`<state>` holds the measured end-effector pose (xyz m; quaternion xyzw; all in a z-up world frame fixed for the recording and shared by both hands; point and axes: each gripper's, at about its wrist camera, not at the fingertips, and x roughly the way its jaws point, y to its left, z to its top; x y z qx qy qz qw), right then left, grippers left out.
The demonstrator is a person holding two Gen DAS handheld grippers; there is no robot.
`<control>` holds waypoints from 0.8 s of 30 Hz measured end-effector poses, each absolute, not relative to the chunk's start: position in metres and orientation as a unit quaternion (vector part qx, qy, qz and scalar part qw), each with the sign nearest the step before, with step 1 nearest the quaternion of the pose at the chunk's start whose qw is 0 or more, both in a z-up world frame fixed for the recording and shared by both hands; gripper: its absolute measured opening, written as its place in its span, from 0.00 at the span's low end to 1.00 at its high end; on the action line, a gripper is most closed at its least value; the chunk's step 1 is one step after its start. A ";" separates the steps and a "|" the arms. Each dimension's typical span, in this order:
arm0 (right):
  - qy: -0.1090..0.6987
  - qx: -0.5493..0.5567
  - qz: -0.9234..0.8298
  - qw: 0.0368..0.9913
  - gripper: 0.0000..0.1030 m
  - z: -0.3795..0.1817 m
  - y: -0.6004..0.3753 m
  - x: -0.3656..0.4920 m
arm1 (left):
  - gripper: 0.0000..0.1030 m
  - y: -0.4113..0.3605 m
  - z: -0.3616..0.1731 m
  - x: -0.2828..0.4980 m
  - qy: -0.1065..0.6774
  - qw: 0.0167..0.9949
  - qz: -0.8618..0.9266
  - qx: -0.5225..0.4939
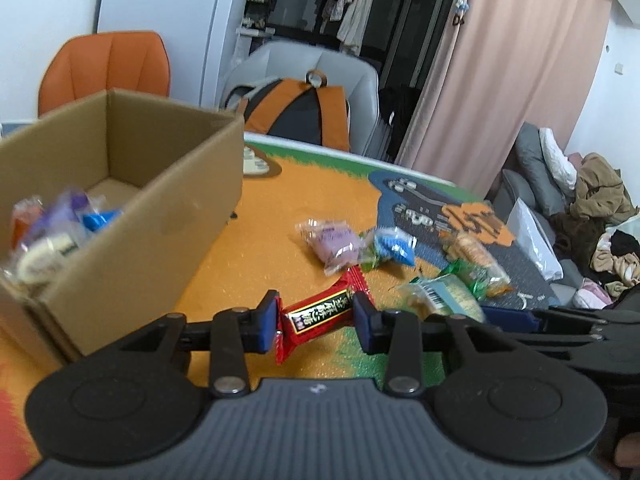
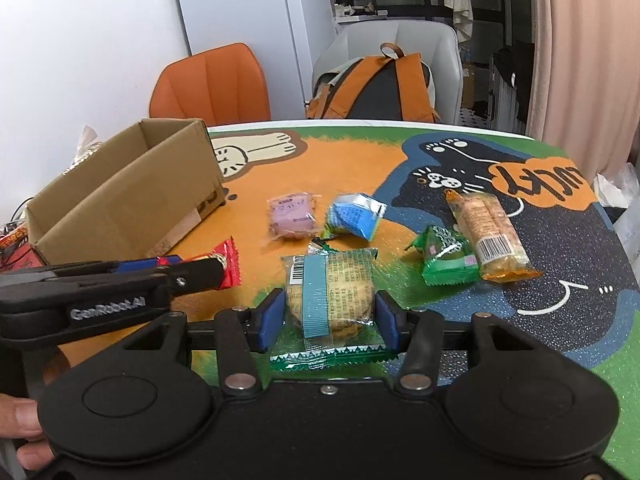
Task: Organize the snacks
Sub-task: 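Carry the cookie packet and red candy bar over the box with both grippers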
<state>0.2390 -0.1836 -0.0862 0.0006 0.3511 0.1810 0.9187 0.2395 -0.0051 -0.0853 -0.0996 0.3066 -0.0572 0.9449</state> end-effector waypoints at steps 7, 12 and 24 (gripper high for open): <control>0.336 0.001 0.193 0.922 0.48 -0.073 -0.175 0.237 | 0.37 0.002 -0.056 0.227 0.274 0.955 -0.053 -0.102; 0.321 0.002 0.204 0.925 0.48 -0.060 -0.168 0.236 | 0.37 0.009 -0.038 0.221 0.257 0.960 -0.044 -0.103; 0.291 -0.004 0.228 0.929 0.48 -0.033 -0.144 0.239 | 0.37 0.034 -0.012 0.209 0.229 0.967 -0.015 -0.110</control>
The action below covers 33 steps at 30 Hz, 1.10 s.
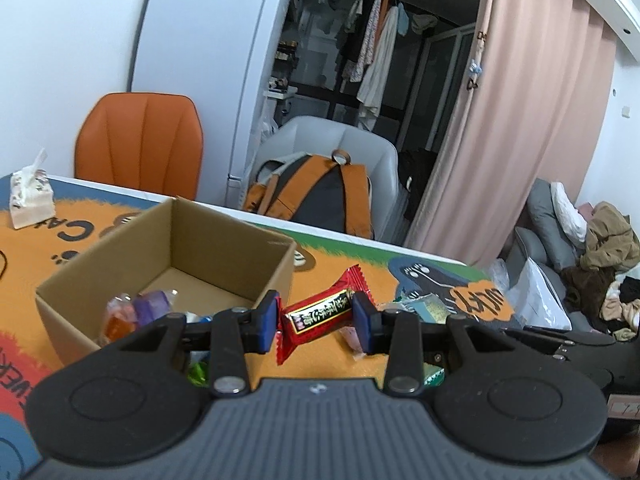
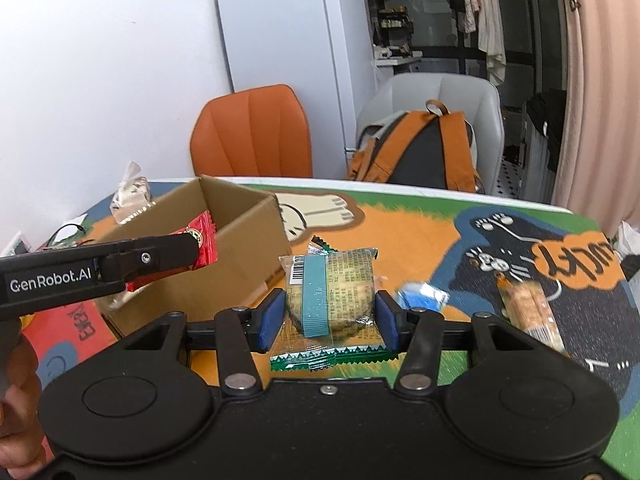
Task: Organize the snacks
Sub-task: 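Carry the cookie packet and red candy bar over the box with both grippers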
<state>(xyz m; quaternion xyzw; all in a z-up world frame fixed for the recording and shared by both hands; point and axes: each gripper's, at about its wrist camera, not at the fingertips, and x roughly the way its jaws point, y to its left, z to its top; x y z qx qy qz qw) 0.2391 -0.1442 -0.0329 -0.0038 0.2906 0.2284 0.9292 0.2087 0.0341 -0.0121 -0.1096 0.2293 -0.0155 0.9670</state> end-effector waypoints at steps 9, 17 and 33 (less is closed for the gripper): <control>0.270 -0.012 0.248 0.930 0.48 -0.016 -0.118 0.243 | 0.37 0.058 -0.002 0.211 0.219 0.969 0.006 -0.118; 0.260 -0.019 0.263 0.929 0.48 -0.007 -0.091 0.251 | 0.37 0.081 -0.002 0.223 0.221 0.966 0.027 -0.133; 0.266 -0.031 0.279 0.922 0.48 -0.011 -0.050 0.272 | 0.41 0.121 -0.024 0.248 0.237 0.955 0.068 -0.165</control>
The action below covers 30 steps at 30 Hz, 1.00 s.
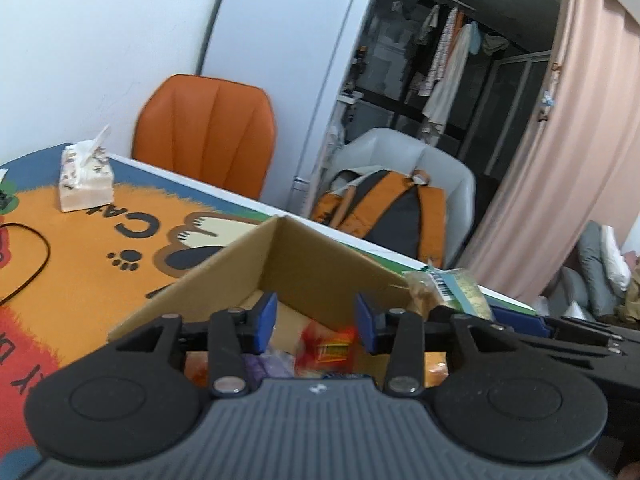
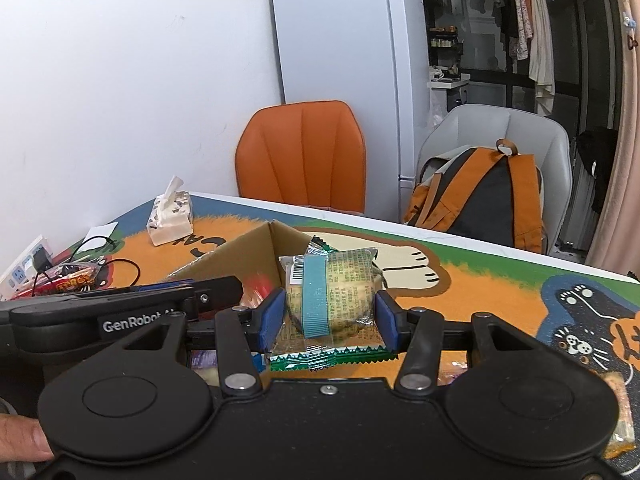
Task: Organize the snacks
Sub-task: 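Carry the cookie packet and red candy bar over the box with both grippers, then open both grippers to release the snacks into the box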
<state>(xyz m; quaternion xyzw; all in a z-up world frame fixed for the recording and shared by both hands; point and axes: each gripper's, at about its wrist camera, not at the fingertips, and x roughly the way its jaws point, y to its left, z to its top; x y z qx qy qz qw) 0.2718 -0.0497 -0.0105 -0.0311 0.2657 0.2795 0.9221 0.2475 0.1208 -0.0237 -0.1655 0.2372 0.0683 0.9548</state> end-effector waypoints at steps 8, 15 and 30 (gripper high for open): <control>0.271 -0.031 0.279 0.921 0.48 -0.014 -0.037 0.279 | 0.51 0.140 -0.022 0.237 0.228 0.952 0.076 -0.192; 0.268 -0.024 0.284 0.920 0.48 -0.010 -0.022 0.282 | 0.59 0.153 -0.017 0.219 0.224 0.948 0.101 -0.201; 0.279 -0.003 0.263 0.924 0.74 -0.011 -0.054 0.266 | 0.88 0.144 -0.015 0.199 0.226 0.947 0.122 -0.191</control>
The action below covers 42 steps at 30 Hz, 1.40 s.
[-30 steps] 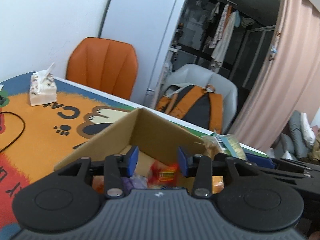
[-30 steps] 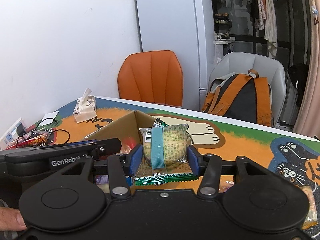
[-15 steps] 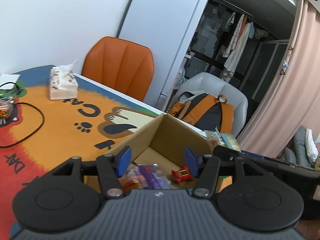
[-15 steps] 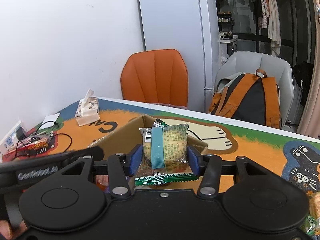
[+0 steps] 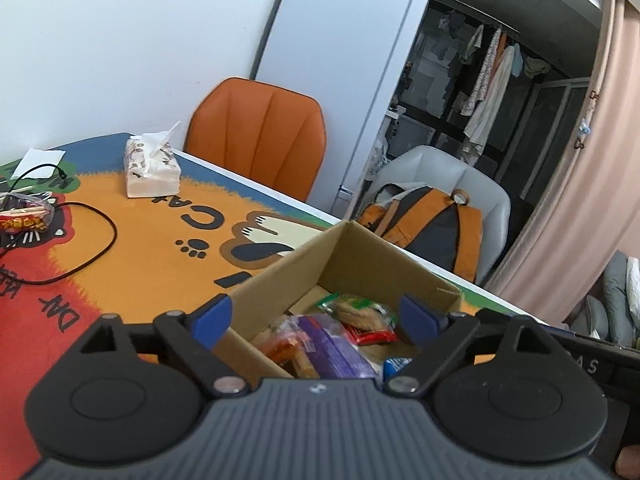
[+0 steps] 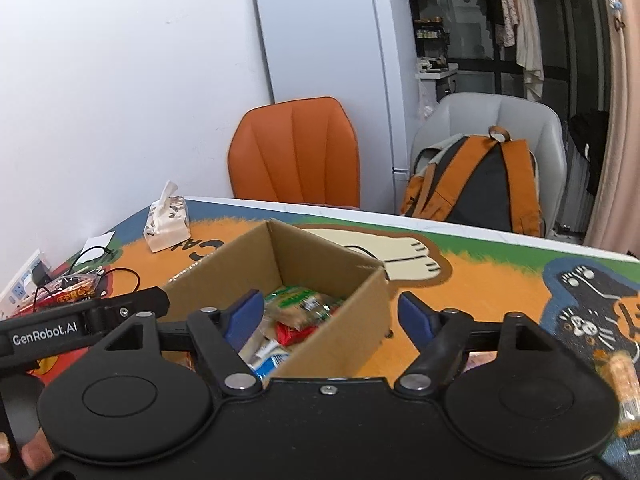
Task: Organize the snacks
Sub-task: 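Open both grippers to release the snacks into the box, then move both tools back toward the remaining pink and blue snacks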
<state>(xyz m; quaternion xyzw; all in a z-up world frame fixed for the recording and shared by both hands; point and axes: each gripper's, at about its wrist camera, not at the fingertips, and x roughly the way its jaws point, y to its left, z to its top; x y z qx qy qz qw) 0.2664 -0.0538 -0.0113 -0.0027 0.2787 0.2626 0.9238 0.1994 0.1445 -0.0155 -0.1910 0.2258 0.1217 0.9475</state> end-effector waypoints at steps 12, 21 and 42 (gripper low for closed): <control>0.277 0.009 0.239 0.930 0.98 -0.011 -0.103 0.247 | 0.91 0.121 -0.016 0.190 0.239 0.947 0.106 -0.189; 0.286 0.022 0.226 0.931 1.00 -0.013 -0.133 0.236 | 0.91 0.096 -0.011 0.184 0.249 0.949 0.091 -0.171; 0.288 0.031 0.185 0.939 1.00 -0.012 -0.190 0.214 | 0.91 0.043 -0.008 0.169 0.266 0.949 0.044 -0.167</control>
